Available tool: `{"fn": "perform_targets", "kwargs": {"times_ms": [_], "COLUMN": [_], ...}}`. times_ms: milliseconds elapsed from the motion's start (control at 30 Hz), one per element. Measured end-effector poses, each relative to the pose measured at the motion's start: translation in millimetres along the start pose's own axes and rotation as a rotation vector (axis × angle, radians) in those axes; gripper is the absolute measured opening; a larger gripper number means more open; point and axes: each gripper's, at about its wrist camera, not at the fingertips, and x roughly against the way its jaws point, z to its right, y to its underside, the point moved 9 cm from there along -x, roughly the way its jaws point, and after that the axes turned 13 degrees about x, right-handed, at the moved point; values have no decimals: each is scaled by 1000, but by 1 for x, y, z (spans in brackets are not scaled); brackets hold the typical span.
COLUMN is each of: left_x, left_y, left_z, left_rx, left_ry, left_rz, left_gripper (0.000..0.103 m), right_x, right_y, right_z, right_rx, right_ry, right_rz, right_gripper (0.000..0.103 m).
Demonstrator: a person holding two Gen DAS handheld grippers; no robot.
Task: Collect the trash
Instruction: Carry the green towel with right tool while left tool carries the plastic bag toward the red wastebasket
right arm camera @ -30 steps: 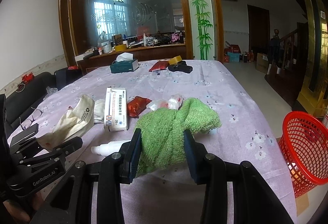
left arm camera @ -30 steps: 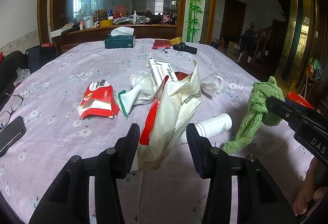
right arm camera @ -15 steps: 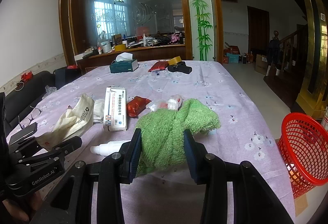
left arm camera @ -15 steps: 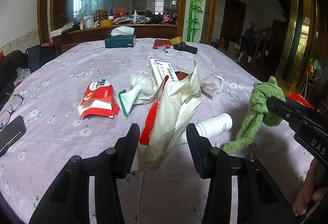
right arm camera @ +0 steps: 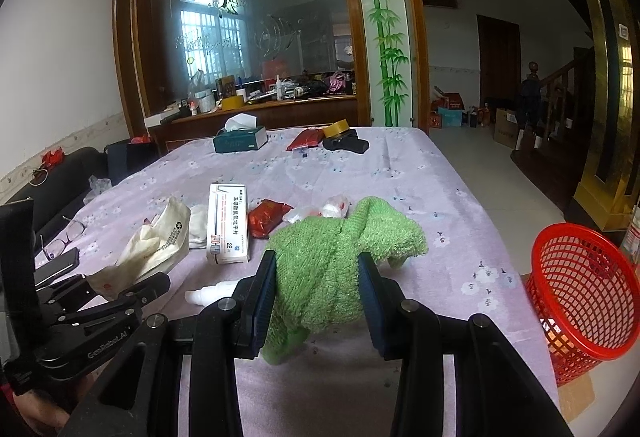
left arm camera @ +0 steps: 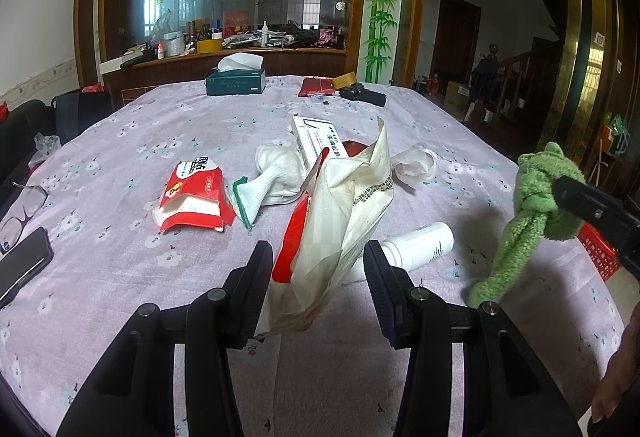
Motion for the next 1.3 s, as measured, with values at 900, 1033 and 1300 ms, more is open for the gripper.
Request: {"fn": "perform_targets", "kwargs": {"times_ms": [900,1033,1300], "left_x": [26,27,27], "left_y": [-4,-5,0], "left_z": [14,11,13], "left_rx": [-4,3,6], "left_ry": [40,35,48], "left_rz": [9,14,8], "left_gripper": [46,46,46], "right_x": [15,9,-9], "right_y": [7,30,60], "right_z": [9,18,-6], "right_rx": [-100,-162,-112], "right_ry": [-125,-185,-231], "right_rz": [-31,-130,-239], "right_gripper": [33,60,78]}}
